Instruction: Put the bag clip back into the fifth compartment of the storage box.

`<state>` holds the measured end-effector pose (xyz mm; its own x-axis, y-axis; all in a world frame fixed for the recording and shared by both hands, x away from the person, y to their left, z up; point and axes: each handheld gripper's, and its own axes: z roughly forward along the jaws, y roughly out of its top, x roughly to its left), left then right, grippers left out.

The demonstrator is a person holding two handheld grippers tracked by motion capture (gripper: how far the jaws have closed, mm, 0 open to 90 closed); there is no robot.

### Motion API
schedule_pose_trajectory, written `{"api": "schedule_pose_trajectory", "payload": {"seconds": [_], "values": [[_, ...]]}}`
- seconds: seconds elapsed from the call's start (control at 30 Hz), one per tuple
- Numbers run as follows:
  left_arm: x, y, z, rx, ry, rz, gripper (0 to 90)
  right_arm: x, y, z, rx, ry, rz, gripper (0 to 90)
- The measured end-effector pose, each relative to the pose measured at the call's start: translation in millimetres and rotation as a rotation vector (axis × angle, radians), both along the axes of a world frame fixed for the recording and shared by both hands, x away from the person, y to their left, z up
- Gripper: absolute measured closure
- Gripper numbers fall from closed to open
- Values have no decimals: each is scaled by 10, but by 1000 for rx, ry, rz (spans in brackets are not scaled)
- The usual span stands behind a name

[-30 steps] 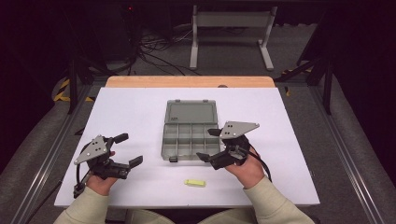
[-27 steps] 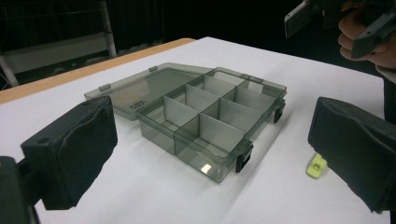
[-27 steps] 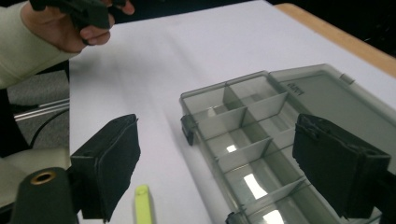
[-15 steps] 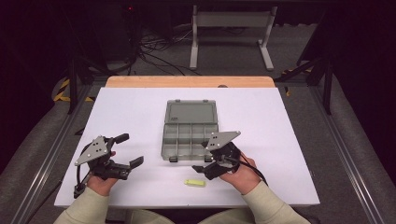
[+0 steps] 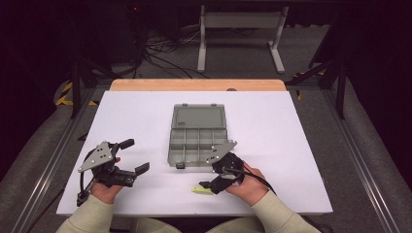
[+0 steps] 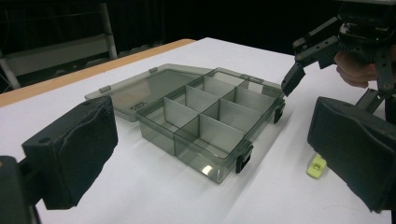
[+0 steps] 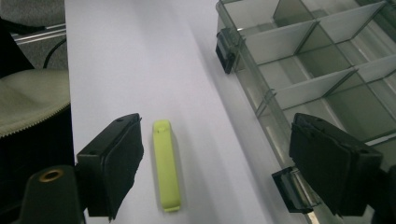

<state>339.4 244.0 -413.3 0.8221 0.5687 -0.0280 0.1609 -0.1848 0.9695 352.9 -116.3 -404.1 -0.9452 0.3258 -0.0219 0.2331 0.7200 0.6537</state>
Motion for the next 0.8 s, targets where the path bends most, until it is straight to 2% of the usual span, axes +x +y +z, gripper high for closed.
{"api": "schedule_pose_trajectory", "payload": {"seconds": [0.67, 0.8], "values": [[2, -2, -5, 6, 7, -5, 24, -47, 143, -231, -126, 79, 78, 181], [-1, -2, -5, 6, 7, -4, 24, -57, 169, -263, -135, 83, 89, 182]]}}
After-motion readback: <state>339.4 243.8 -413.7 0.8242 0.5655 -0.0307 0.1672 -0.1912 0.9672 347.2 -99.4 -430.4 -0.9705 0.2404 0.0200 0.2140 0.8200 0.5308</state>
